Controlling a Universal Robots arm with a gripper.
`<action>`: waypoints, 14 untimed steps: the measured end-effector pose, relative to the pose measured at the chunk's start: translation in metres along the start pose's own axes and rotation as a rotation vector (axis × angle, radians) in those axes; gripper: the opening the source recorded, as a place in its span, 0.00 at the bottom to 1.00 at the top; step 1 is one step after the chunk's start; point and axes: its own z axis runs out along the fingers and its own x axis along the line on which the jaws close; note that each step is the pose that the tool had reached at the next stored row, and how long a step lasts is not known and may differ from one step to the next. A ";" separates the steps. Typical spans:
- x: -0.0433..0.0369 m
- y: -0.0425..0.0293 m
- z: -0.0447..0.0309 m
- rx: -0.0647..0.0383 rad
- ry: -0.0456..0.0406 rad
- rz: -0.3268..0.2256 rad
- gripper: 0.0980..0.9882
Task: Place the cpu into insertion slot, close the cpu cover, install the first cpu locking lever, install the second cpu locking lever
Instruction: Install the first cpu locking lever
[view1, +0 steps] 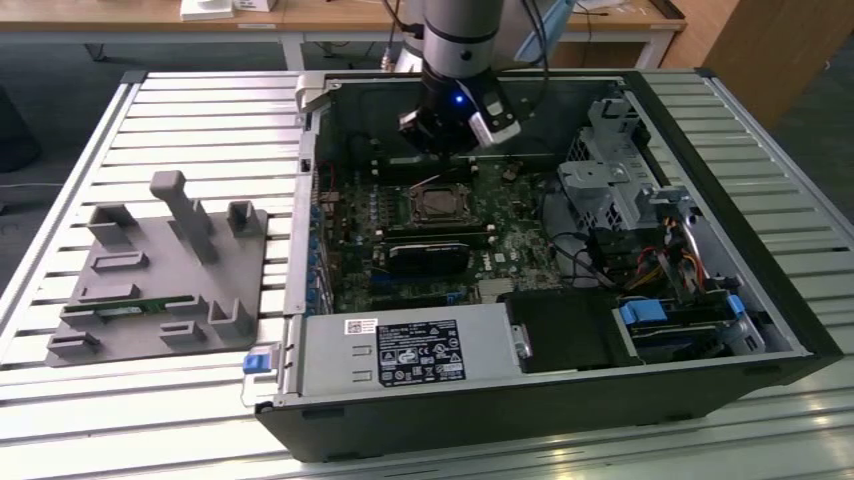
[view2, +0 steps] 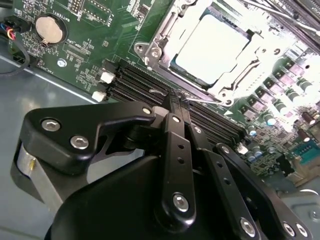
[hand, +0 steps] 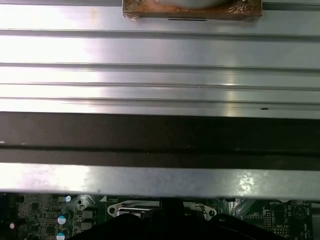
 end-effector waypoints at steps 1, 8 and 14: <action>-0.0006 0.0000 0.0006 0.000 0.0000 0.000 0.02; -0.0031 -0.0005 0.0067 0.006 0.0000 0.000 0.02; -0.0052 -0.0015 0.0154 0.011 0.0001 0.000 0.02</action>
